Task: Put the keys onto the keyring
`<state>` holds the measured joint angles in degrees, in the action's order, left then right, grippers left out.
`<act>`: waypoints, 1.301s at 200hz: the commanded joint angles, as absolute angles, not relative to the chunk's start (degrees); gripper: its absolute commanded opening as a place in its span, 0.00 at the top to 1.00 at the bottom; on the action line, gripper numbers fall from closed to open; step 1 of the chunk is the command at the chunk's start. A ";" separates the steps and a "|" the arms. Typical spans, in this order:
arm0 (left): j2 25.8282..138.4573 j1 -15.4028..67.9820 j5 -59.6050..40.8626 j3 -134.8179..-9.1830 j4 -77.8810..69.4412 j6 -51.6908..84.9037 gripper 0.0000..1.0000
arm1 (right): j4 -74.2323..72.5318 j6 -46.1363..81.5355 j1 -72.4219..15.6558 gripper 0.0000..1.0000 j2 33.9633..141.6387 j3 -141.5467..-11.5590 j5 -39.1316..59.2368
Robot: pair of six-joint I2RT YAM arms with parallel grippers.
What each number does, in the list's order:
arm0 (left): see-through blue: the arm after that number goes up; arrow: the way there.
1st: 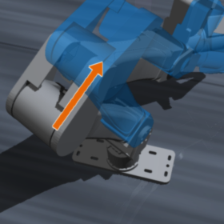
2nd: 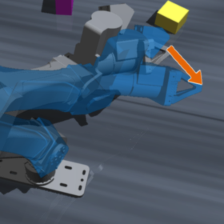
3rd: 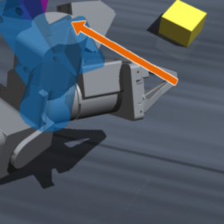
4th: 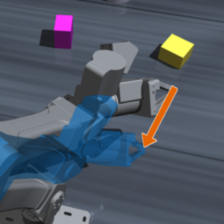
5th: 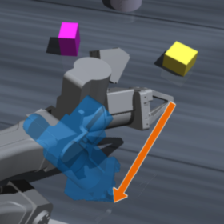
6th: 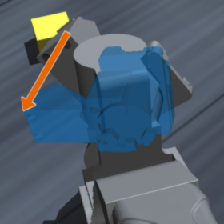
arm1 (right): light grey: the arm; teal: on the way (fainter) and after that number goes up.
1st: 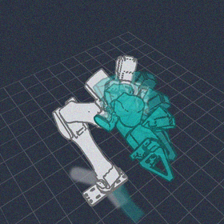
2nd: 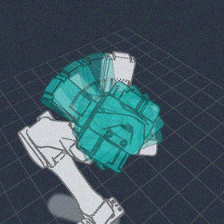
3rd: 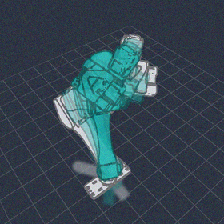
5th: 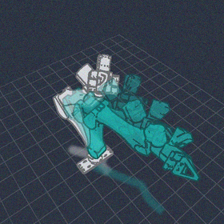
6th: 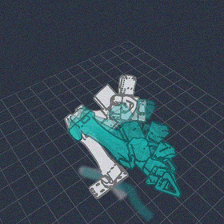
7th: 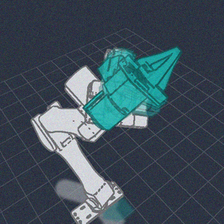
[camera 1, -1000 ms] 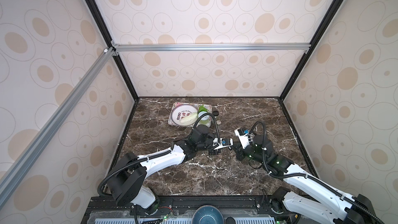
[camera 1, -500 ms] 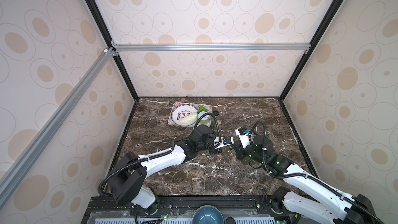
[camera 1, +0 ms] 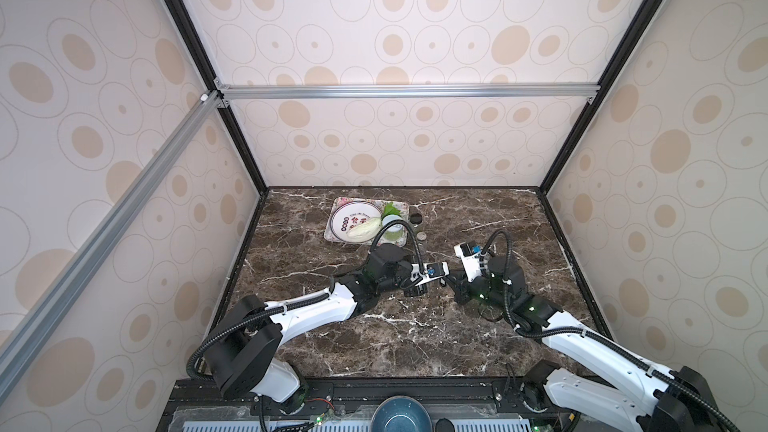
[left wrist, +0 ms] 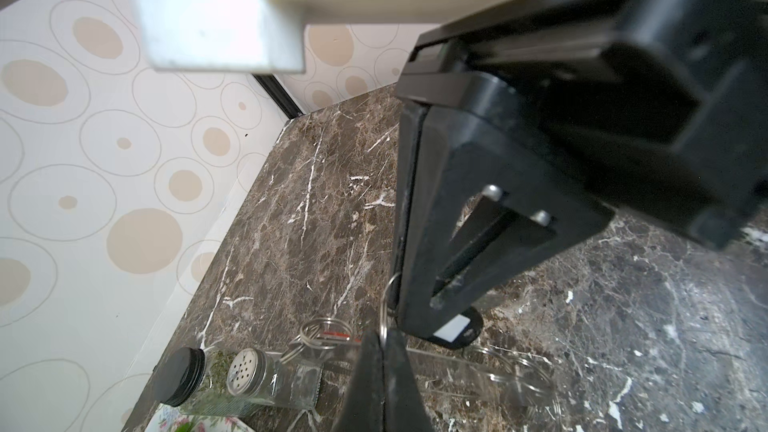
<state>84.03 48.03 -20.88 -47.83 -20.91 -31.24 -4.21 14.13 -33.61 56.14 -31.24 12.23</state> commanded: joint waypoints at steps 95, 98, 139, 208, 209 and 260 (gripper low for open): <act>82.14 48.06 -18.77 -48.30 -25.63 -30.57 1.00 | -3.15 14.76 -32.89 0.82 54.24 -30.67 12.58; 82.05 48.07 -18.66 -48.30 -25.66 -30.52 1.00 | -3.16 14.83 -32.87 0.80 54.25 -30.61 12.44; 81.68 48.05 -17.57 -47.78 -26.63 -30.14 1.00 | -3.15 15.10 -32.96 0.72 53.43 -30.16 11.08; 80.27 48.08 -18.43 -46.81 -27.73 -29.47 1.00 | -3.41 14.80 -32.91 0.71 55.24 -30.90 13.21; 80.26 48.08 -18.44 -46.83 -27.75 -29.46 1.00 | -3.42 14.78 -32.94 0.71 55.31 -30.92 13.33; 79.54 48.02 -20.26 -46.59 -28.21 -28.77 1.00 | -5.10 14.68 -33.03 0.71 55.81 -30.66 15.95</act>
<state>81.36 48.01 -18.20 -46.26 -24.99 -29.45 -3.95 14.57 -33.04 55.79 -31.05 14.87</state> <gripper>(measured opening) 0.048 0.287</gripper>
